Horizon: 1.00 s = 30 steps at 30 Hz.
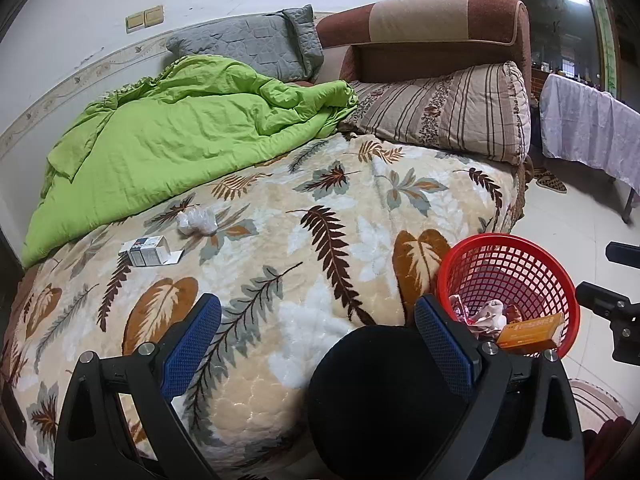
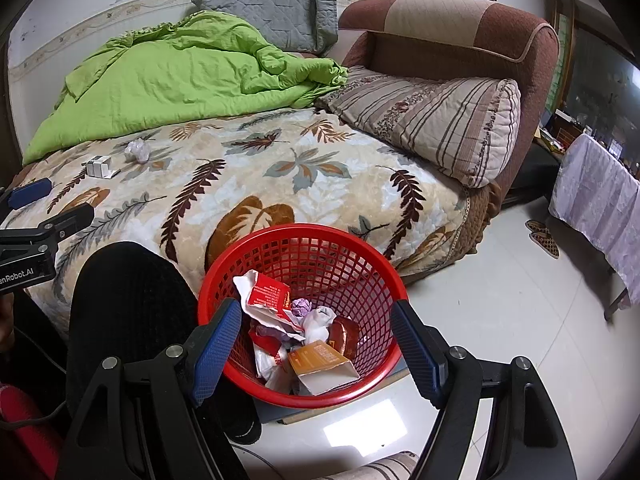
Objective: Collect trash
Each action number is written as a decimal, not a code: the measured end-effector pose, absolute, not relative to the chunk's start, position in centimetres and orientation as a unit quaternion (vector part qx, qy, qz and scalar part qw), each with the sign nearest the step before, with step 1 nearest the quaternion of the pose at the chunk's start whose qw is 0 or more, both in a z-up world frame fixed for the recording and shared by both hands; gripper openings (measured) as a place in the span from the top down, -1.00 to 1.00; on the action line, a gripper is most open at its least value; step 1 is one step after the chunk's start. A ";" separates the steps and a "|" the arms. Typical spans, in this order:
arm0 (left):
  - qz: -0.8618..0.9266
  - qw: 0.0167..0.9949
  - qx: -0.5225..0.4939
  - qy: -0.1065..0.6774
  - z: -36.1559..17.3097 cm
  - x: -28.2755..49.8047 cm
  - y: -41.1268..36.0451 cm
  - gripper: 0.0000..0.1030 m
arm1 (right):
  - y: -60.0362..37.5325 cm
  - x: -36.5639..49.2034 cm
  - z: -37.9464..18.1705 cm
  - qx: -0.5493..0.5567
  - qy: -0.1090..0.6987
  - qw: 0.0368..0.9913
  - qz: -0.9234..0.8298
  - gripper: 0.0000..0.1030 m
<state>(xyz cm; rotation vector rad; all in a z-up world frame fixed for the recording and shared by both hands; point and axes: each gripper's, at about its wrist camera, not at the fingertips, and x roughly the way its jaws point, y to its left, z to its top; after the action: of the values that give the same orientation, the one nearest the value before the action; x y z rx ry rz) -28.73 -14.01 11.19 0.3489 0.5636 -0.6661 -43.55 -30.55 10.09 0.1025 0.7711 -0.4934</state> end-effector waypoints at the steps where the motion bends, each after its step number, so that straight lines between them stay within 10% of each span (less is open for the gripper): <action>1: -0.321 0.892 0.168 0.272 11.2 -28.8 -14.0 -0.88 | -30.5 -43.5 10.1 0.049 0.372 0.896 -0.238 -0.57; 30: -0.320 0.892 0.167 0.271 11.1 -28.8 -14.1 -0.88 | -30.9 -43.6 9.9 0.056 0.375 0.894 -0.240 -0.57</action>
<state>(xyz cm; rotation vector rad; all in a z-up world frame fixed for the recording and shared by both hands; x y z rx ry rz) -28.84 -14.08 11.14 0.3475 0.5625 -0.6643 -43.59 -30.91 9.93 0.1155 0.7779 -0.4983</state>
